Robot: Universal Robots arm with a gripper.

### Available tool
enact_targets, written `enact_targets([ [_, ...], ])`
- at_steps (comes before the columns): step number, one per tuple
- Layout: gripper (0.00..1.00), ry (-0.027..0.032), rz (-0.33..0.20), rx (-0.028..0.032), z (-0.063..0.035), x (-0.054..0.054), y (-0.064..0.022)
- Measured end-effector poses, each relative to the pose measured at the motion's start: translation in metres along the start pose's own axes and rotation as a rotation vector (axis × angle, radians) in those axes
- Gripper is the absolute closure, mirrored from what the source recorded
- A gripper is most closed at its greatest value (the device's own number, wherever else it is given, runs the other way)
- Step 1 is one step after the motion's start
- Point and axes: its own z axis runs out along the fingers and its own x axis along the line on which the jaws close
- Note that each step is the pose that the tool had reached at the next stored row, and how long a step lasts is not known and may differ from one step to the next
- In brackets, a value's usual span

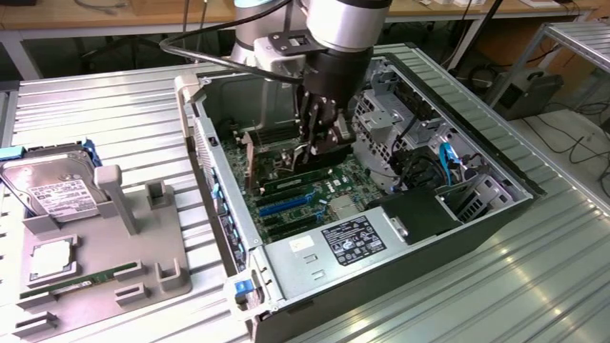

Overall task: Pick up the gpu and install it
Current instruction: 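Insert the gpu into the slot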

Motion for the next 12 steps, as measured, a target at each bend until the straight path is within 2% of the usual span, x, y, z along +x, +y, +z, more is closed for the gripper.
enact_targets([
  [1,0.74,0.0000,0.000,0.0000,0.0057,0.000,0.0052],
  [5,0.74,0.0000,0.000,0.0000,0.0129,0.000,0.0112],
  [12,0.74,0.0000,0.000,0.0000,0.0258,0.000,0.0133],
])
